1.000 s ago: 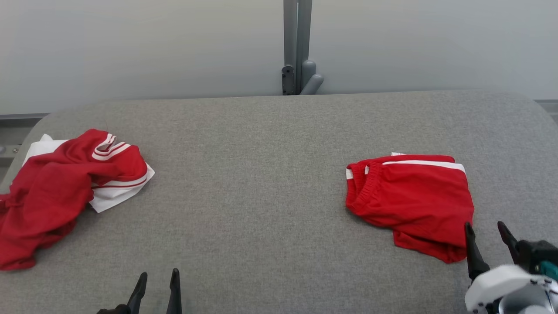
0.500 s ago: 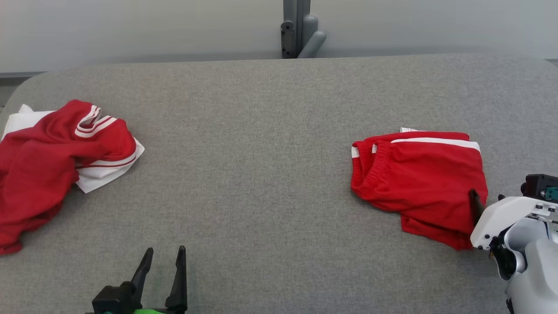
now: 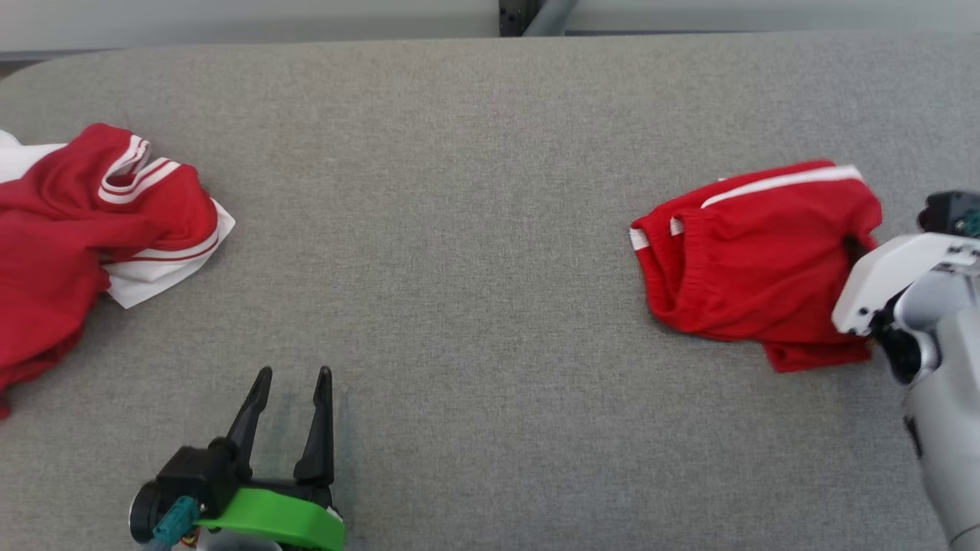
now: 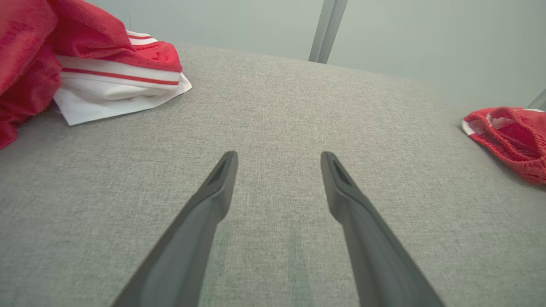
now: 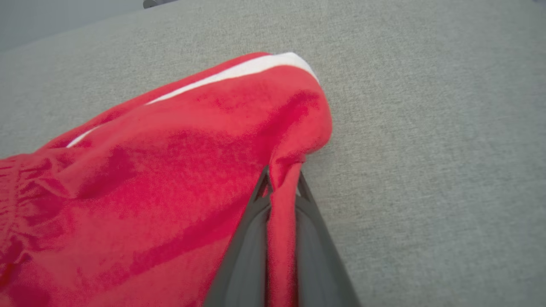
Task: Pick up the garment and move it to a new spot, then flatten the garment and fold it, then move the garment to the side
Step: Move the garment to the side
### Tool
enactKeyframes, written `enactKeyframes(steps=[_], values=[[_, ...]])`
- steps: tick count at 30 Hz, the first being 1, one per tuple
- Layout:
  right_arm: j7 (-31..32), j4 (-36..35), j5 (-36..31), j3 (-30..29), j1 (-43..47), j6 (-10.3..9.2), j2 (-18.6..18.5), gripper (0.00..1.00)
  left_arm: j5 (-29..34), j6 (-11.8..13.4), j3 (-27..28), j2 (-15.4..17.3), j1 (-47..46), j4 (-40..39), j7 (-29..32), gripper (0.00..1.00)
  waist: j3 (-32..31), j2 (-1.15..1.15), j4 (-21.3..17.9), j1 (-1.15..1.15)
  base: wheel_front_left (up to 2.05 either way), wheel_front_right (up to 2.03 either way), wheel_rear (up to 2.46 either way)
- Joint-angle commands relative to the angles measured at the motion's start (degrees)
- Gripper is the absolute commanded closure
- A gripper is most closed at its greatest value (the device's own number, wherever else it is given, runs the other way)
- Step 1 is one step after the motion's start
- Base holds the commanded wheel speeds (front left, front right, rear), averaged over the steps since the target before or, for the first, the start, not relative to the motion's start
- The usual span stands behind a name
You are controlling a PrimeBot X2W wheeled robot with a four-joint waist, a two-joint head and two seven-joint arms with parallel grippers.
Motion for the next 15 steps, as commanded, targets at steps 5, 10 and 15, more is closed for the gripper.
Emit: enactKeyframes(steps=[5, 10, 15], values=[[4.5, -2.1, -1.3, 2.4, -4.6, -0.08, -9.7, 1.0, -0.3, 0.0, -1.2, 1.5, -4.2, -3.1, 0.0, 0.0, 8.1, 0.59, -1.9, 0.0, 0.0, 0.0, 0.0], [7.2, -1.7, -1.5, -0.2, -6.3, -0.08, -17.5, 1.0, -0.5, 0.0, -2.1, 2.0, -5.9, -4.0, 0.0, 0.0, 11.0, 0.59, -1.2, 0.0, 0.0, 0.0, 0.0], [7.5, 0.2, -3.5, -2.7, -6.4, -0.07, -22.1, 1.0, -1.1, 0.0, -2.8, 2.3, -6.6, -4.7, 0.0, 0.0, 12.2, 0.59, -0.3, 0.0, 0.0, 0.0, 0.0]])
